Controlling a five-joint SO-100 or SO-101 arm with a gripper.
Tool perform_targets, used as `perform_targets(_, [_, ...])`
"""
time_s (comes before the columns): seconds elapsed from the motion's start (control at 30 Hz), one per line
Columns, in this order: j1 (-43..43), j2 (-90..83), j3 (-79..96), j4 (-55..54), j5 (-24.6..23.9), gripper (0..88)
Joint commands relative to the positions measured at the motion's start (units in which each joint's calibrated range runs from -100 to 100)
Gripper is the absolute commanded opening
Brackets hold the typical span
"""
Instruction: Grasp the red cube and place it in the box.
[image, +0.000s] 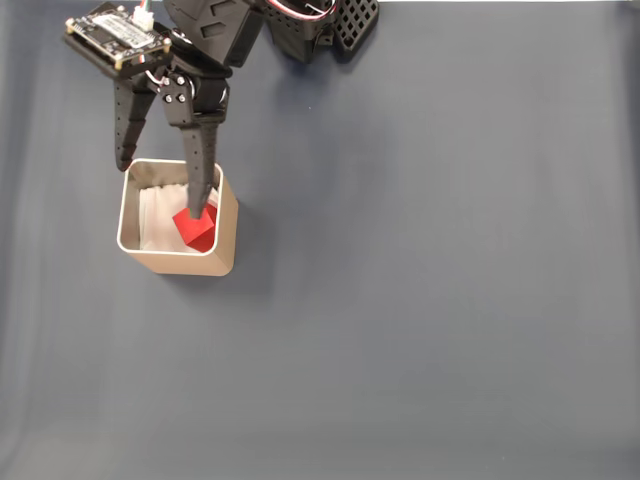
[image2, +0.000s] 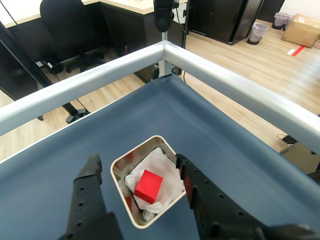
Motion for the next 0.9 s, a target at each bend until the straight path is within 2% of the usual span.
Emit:
perform_targets(0.0, [-0.90, -2.52, 0.15, -2.70, -0.39, 27.3])
perform_targets(0.3, [-9.28, -6.93, 0.78, -2.70, -1.42, 0.1])
perform_targets(0.7, [-23.05, -12.47, 7.71, -0.73, -1.90, 0.1])
perform_targets(0.87, [-26.10, -16.37, 14.55, -1.05, -1.42, 0.1])
